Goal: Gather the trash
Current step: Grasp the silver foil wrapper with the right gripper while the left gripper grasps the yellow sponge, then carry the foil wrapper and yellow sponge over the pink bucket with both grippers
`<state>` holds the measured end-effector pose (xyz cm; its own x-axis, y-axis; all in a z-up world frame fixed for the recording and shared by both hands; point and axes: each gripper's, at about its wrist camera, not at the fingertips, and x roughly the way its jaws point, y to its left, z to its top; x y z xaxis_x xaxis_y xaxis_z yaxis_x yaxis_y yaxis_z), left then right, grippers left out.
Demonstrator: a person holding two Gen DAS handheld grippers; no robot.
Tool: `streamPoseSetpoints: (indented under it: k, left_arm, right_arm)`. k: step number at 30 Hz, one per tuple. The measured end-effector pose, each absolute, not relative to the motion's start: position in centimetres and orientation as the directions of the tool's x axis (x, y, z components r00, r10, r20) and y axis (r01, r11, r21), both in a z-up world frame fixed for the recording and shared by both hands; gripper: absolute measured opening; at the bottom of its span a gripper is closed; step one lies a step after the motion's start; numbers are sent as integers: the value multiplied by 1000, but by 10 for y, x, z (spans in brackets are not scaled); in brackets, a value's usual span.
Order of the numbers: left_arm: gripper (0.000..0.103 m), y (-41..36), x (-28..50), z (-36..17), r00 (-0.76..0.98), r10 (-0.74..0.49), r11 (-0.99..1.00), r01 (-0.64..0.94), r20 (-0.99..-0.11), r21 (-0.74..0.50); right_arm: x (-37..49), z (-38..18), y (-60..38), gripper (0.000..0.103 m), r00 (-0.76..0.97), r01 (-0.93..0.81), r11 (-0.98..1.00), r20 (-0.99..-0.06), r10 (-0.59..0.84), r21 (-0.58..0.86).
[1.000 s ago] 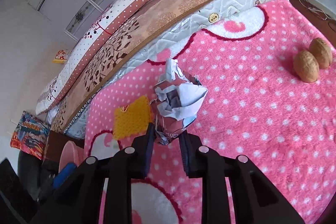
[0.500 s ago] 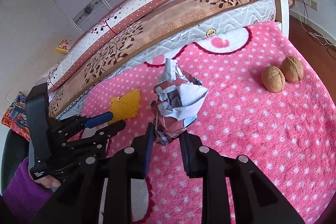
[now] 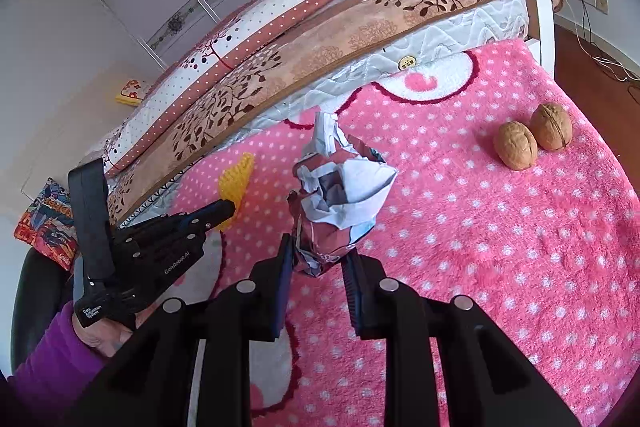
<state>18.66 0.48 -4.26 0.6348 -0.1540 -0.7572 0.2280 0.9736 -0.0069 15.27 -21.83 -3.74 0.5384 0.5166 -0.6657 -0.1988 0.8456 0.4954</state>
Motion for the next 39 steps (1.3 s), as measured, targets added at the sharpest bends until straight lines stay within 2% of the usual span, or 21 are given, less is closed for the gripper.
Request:
streamPoseSetpoints:
  k: [4,8,20,29,39]
  left_arm:
    - [6,13,161,-23,642,-207,978,152,-738,-142]
    - [6,15,126,-15,658,-188,978,61,-729,-198]
    - [6,7,39,7,721,-44,982,-98,-691,-165]
    - [6,-3,8,19,745,-19,975,-133,-666,-176]
    - [6,-22,-23,29,781,-41,979,-93,-623,-181]
  right_arm:
    - [143,-33,-218,23,534,-222,833,-651,539,507]
    - [129,-30,-212,23,521,-267,820,-640,564,506]
    - [82,-16,-187,23,458,-413,779,-631,625,472]
    - [52,-7,-189,23,438,-463,768,-638,633,443]
    - [19,-2,-193,23,441,-494,759,-630,639,424]
